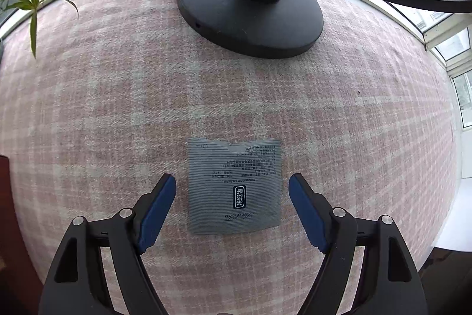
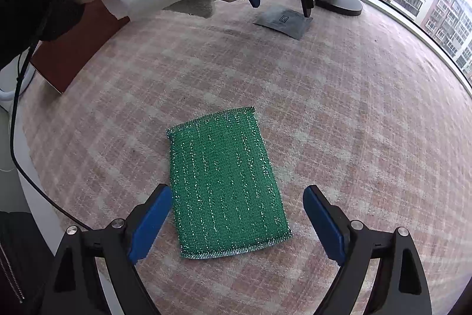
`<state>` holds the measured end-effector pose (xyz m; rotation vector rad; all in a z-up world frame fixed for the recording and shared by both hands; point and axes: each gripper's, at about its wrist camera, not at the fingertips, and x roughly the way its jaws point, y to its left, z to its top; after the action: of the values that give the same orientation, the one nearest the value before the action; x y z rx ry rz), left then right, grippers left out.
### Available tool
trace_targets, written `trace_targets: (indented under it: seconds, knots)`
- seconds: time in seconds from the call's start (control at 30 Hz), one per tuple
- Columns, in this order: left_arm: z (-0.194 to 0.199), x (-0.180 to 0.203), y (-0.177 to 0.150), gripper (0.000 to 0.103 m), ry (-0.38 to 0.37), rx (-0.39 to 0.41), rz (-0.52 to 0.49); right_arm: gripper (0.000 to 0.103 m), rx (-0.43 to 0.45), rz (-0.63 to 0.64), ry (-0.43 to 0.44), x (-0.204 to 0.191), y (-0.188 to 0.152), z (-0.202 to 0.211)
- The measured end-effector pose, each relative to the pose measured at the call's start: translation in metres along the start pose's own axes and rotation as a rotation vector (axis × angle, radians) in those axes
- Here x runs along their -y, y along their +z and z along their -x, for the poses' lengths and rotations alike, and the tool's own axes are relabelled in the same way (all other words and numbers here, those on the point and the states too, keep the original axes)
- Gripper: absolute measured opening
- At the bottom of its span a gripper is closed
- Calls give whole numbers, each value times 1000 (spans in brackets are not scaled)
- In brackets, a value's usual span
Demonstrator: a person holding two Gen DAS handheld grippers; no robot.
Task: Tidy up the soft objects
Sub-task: 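Close the left gripper on the grey sachet while the right gripper closes on the green scrub pad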
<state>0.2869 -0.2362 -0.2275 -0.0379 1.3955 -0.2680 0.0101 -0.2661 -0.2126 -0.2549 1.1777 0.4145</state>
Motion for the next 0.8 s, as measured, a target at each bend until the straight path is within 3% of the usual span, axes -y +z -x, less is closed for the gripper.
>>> trace_targets:
  seconds: [0.13,0.4,0.53,0.73,0.8]
  knots:
    - [-13,13,8,79,12,-24,-24,88,-17,39,-12,-8,5,-6]
    - [-29,42,21,81,138,-9,-80,88,-66,107,-44,-18,14,-22]
    - [-30,37,25,81,163,-3,-70,89,-84,169,-44,-20,21,-32]
    - [-27,29,20,81,150,8,-99,90,-131,220,-53,-31,23,-47]
    - [-25,26,11,79,138,12,-103,95,-135,218,-45,-33,21,-53]
